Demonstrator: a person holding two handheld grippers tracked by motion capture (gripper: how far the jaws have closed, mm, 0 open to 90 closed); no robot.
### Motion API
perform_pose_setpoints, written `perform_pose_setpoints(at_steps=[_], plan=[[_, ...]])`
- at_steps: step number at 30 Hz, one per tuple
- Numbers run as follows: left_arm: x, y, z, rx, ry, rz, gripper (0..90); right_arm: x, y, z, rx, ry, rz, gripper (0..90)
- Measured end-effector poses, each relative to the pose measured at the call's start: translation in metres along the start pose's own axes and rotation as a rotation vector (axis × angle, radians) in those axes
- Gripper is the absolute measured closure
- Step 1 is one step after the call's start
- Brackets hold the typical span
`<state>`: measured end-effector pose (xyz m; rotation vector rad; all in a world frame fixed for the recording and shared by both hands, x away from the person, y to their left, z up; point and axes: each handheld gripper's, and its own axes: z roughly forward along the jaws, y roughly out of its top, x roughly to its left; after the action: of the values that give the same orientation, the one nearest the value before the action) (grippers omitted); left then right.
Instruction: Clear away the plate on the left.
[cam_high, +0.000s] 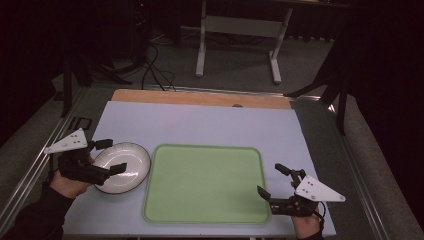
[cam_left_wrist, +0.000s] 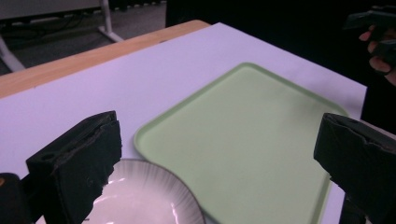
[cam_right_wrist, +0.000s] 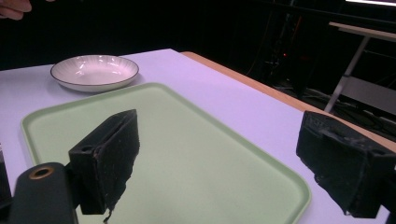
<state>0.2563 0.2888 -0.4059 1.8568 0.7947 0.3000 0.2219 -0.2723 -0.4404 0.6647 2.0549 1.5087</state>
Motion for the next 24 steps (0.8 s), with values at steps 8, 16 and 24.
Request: perform_pose_setpoints(at_steps=[8,16,24], plan=[[0.015,-0.015,-0.005,0.024,0.047,-0.044,1.8,0.000,0.000,0.000,-0.003,0.000,-0.001,13.1],[0.030,-0.034,-0.010,0.056,0.083,-0.107,3.7,0.001,0.000,0.000,-0.002,0.002,-0.005,13.1],[0.042,-0.052,-0.009,0.144,0.140,-0.183,7.5,0.001,0.000,0.001,0.000,0.004,-0.008,13.3]])
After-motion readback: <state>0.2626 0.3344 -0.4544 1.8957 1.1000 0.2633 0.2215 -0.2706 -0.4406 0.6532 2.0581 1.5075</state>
